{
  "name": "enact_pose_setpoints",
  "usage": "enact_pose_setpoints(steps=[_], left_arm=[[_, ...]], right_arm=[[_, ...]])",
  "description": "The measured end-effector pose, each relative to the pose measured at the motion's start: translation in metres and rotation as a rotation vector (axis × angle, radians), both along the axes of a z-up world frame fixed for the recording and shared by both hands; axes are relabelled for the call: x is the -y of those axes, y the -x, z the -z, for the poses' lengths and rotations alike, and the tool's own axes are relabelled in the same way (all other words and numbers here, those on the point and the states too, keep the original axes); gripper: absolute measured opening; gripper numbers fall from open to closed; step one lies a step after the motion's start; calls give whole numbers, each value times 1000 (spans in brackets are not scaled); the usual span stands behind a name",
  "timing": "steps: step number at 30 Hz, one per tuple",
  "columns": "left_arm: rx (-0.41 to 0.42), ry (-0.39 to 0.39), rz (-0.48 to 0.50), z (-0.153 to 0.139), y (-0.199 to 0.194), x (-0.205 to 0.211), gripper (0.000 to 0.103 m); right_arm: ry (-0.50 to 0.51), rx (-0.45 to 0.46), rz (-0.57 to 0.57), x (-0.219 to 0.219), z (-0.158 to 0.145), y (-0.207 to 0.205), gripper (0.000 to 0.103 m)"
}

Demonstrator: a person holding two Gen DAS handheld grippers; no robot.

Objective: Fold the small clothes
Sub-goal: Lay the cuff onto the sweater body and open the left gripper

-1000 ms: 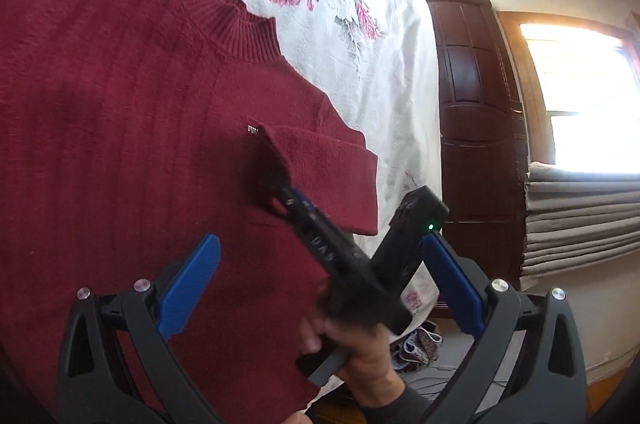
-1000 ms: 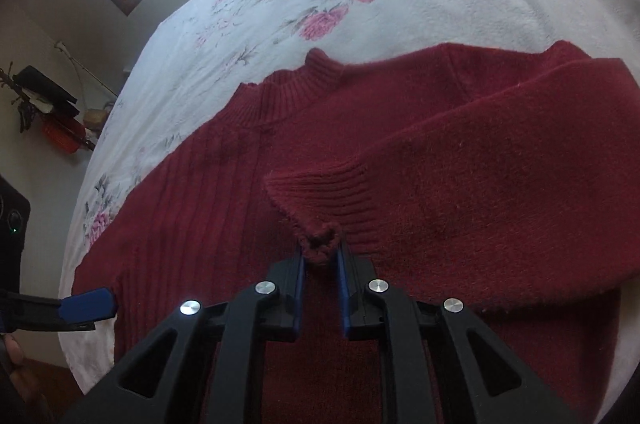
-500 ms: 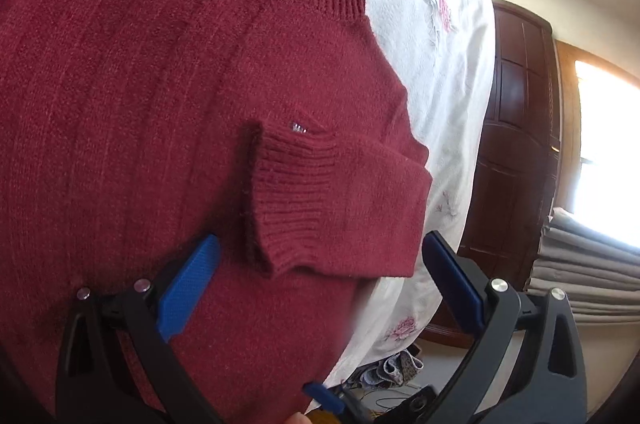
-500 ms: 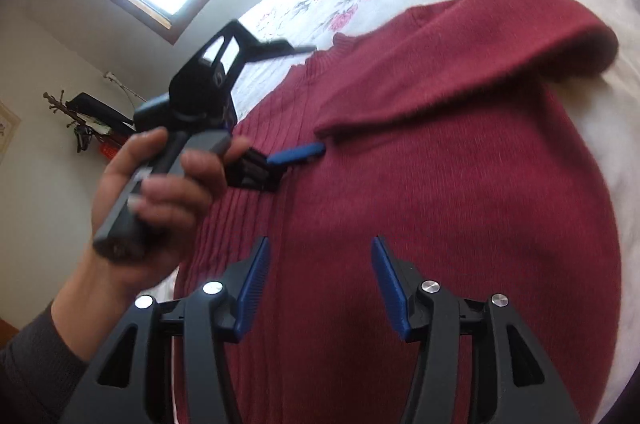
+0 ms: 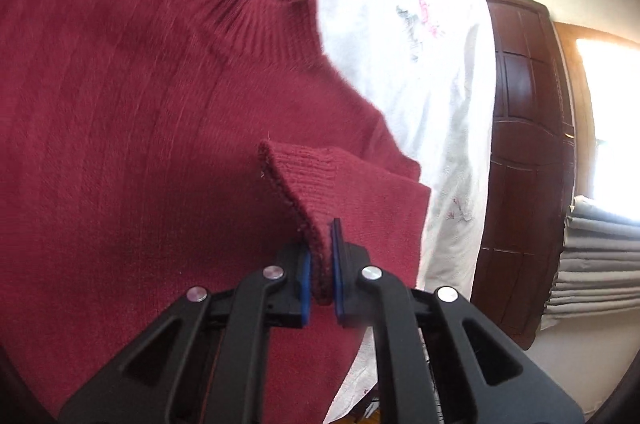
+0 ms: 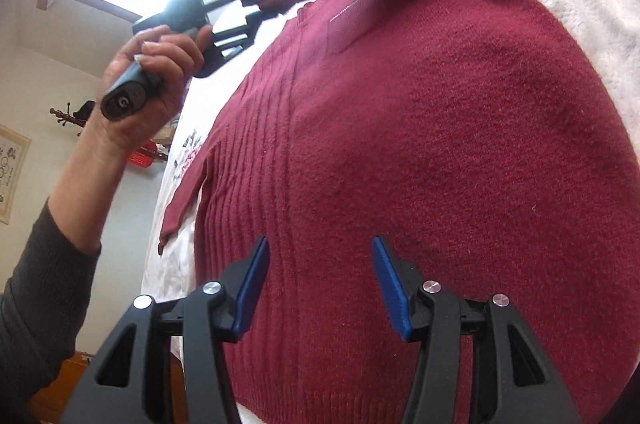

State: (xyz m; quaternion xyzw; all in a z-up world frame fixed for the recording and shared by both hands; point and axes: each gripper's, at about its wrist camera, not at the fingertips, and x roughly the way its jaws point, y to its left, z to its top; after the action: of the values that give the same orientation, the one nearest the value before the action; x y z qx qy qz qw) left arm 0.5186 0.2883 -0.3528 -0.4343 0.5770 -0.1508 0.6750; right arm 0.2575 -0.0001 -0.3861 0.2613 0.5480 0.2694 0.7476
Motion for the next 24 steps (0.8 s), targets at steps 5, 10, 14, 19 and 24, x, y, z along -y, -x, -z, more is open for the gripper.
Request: enact_pose_setpoints(steps=[5,10,14,19,24], left_arm=[[137,-77,19,-79,3,-38,6],[180,-156,-9,-104,19,-88,6],[144,-172,-42,-87,29,-128,6],[50,-161,-87,-34,47,-168,6],[-52,-153,-131,24,62,-190,6]], right_arm=[[0,-9,7,0,0,6,56],[-1,-5,0,-5,1,6,55],[-1,1,1,-12,3,3,55],[3,0,-4,-16,6,1,56],[8,-3,-6,-17,7,5,55]])
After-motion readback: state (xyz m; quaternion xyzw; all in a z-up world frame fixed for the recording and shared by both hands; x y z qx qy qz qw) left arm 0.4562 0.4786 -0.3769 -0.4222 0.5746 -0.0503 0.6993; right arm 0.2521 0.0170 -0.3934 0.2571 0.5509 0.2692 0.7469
